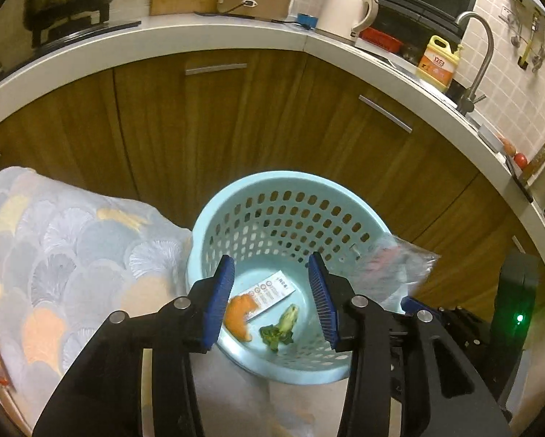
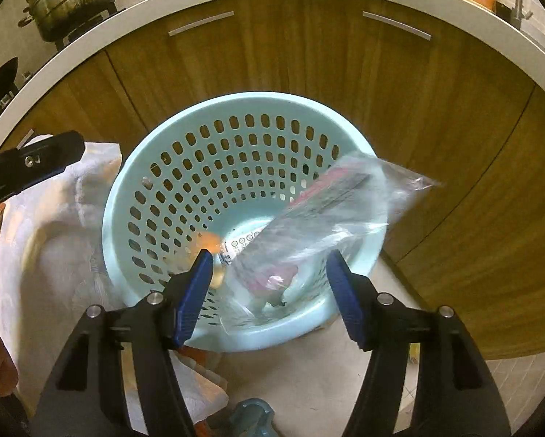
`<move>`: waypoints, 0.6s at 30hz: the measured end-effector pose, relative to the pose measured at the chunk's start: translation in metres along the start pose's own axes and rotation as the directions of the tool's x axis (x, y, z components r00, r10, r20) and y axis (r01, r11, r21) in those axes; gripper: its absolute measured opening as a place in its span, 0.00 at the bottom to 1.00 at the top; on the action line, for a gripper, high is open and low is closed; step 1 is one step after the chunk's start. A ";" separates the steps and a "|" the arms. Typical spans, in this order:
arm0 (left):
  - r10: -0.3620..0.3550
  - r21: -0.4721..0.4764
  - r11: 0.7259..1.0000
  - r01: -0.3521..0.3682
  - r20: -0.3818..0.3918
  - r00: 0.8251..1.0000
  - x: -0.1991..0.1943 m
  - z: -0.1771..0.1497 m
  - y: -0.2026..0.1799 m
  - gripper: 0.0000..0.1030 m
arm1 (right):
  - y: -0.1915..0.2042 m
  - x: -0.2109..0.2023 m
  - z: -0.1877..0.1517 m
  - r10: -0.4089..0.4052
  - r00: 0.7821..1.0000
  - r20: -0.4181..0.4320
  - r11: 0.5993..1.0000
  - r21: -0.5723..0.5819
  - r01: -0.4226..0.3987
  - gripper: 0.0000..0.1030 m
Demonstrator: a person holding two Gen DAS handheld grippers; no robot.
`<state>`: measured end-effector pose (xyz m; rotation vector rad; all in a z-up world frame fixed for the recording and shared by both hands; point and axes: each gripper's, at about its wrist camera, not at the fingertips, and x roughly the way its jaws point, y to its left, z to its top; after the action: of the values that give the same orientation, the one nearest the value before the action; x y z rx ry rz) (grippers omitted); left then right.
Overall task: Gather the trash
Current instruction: 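Carry peel and bag over the wastebasket and open both tools to drop them, then return both tools to the table and grasp the red paper cup with the right tool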
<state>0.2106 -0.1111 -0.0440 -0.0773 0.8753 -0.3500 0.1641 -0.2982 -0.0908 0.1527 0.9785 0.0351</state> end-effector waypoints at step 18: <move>-0.005 0.005 1.000 0.004 0.167 0.986 -0.099 -0.024 0.011 0.40 | 0.035 -0.070 -0.007 0.075 0.987 0.141 0.996 -0.060 -0.068 0.45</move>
<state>0.1373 -0.0663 0.0114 -0.1033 0.7080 -0.3449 0.1208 -0.2695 -0.0318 0.1380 0.8276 0.1153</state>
